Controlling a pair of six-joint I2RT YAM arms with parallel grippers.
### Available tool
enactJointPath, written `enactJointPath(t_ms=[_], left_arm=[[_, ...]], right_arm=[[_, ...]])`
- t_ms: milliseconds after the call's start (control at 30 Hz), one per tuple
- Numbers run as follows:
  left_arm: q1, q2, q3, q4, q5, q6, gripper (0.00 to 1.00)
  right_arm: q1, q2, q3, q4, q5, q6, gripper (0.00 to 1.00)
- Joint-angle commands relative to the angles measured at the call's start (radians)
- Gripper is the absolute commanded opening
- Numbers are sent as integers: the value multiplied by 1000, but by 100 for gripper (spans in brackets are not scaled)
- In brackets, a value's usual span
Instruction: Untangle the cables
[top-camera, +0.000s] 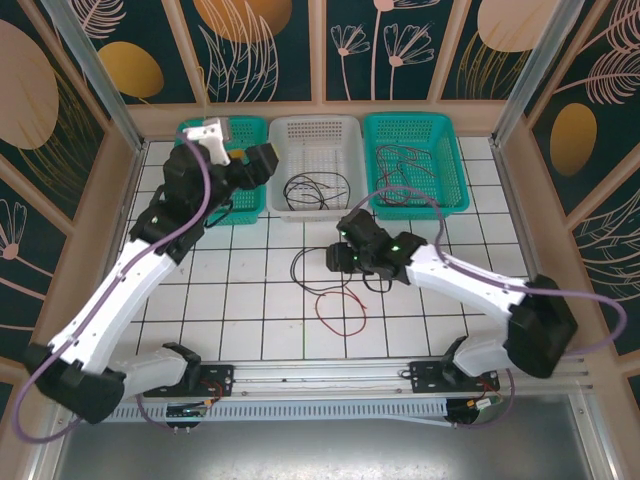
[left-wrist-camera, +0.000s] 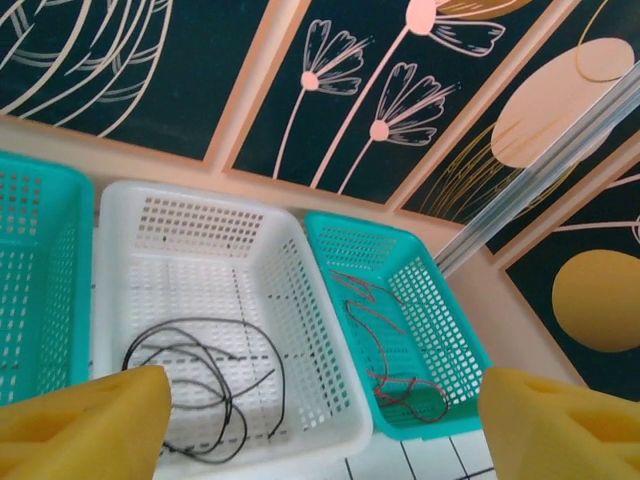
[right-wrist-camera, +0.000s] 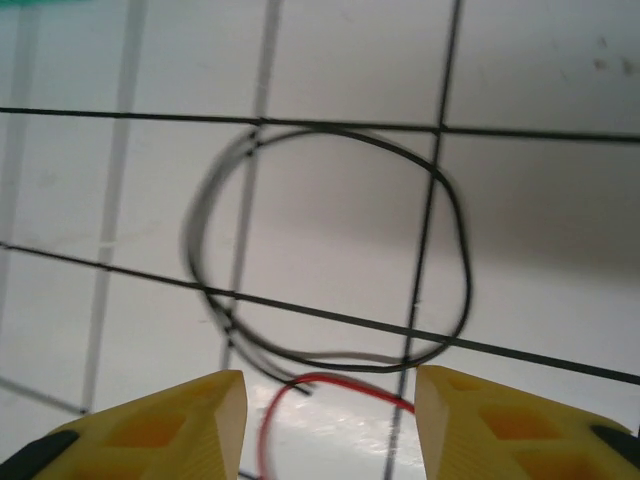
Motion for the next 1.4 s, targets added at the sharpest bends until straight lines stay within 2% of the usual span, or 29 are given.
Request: enactJointPath(t_ms=[0, 200, 333, 533, 800, 867, 900, 1133, 1367], left_arm=[[1, -53, -106, -30, -30, -5, 75], [1, -96, -226, -41, 20, -53, 63], [1, -84, -265, -29, 70, -80, 61], [1, -71, -263, -24, 88, -78, 60], [1, -72, -248, -34, 81, -64, 59], [1, -69, -237, -38, 77, -55, 60], [1, -67, -237, -40, 74, -49, 60], [1, -37, -165, -39, 82, -13, 62], [1, -27, -151, 69, 208, 49, 72]], right_arm=[[11, 59, 9, -77, 112, 66, 46], [9, 206, 47, -92, 125, 121, 44], [8, 271, 62, -87, 120, 136, 40], [-1, 312, 65, -45, 104, 138, 36], [-26, 332, 24, -24, 60, 144, 15], [-27, 331, 22, -33, 73, 140, 5], [-28, 325, 26, -40, 83, 141, 1], [-6, 104, 100, -48, 170, 42, 0], [127, -61, 258, -145, 372, -178, 0]])
